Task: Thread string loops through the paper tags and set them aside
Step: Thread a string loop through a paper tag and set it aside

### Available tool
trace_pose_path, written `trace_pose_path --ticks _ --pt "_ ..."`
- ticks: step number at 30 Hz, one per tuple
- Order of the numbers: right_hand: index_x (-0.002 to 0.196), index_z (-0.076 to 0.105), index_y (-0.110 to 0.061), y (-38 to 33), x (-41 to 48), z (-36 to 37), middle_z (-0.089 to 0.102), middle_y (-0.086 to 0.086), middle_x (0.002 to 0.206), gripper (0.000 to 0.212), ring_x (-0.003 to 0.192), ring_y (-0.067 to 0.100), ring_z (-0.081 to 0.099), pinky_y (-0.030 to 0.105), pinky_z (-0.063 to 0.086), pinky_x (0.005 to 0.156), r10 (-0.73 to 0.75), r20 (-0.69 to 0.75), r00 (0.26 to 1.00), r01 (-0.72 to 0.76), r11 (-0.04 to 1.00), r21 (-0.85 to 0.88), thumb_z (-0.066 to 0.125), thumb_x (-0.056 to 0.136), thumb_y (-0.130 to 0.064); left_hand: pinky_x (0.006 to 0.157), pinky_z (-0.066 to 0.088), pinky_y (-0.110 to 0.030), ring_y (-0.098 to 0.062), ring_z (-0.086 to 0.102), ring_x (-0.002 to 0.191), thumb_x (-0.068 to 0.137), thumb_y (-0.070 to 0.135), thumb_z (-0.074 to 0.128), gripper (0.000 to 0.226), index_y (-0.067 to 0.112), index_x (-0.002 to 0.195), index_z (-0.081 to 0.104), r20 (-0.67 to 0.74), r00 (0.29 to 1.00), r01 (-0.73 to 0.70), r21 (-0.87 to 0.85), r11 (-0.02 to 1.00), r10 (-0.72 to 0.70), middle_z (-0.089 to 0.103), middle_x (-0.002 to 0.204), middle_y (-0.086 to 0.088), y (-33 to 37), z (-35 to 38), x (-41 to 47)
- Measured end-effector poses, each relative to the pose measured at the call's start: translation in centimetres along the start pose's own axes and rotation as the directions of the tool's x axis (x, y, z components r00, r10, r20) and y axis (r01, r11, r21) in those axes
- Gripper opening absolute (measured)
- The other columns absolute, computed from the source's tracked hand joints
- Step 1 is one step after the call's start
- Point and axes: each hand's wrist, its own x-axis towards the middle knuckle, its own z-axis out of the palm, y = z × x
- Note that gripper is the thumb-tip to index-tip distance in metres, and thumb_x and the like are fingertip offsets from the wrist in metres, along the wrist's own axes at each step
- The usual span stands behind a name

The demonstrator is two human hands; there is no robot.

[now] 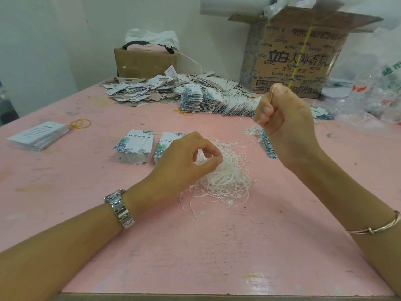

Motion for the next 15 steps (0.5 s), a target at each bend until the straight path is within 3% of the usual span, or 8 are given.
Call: trace_pose_path --ticks 3,7,10,15 --pt "0.079 0.042 -0.018 0.8 -0.6 0.6 0.037 -0.008 0.060 0.027 0.056 0.010 0.033 0.022 0.038 0.058 0.109 0.069 0.992 -0.111 0.993 0.027 0.037 0.106 -0.018 0.069 0.044 -0.033 -0.012 0.048 0.072 0.087 0.037 0.070 0.006 0.042 0.085 0.067 0.013 1.000 0.005 0.032 0.999 -0.005 0.056 0.084 0.017 -0.1 0.0 0.0" --pt "0.072 0.036 -0.021 1.3 -1.2 1.1 0.023 -0.007 0.060 0.033 0.052 0.008 0.017 0.017 0.021 0.045 0.204 0.105 0.973 -0.199 0.978 -0.057 0.044 0.103 -0.024 0.068 0.042 -0.026 -0.010 0.049 0.074 0.088 0.040 0.068 0.002 0.041 0.090 0.069 0.021 1.000 -0.001 0.077 0.997 -0.001 0.057 0.087 0.016 -0.1 -0.1 0.0" --pt "0.075 0.048 -0.021 1.1 -1.3 1.1 0.021 -0.007 0.060 0.021 0.048 0.006 0.015 0.014 0.020 0.040 0.224 0.089 0.971 -0.220 0.974 -0.057 0.054 0.093 -0.031 0.064 0.036 -0.020 0.001 0.049 0.077 0.088 0.044 0.068 0.014 0.037 0.098 0.072 0.050 0.999 -0.002 0.121 0.993 -0.004 0.057 0.089 0.017 -0.4 -0.1 -0.1" --pt "0.083 0.056 -0.021 0.2 -1.0 0.7 0.021 -0.011 0.057 0.013 0.045 0.003 0.016 0.012 0.019 0.037 0.215 0.057 0.975 -0.215 0.976 0.006 0.054 0.091 -0.031 0.066 0.034 -0.025 0.012 0.048 0.075 0.086 0.044 0.070 0.015 0.031 0.091 0.075 0.081 0.997 -0.005 0.166 0.986 -0.009 0.059 0.087 0.014 -0.8 -0.2 0.1"
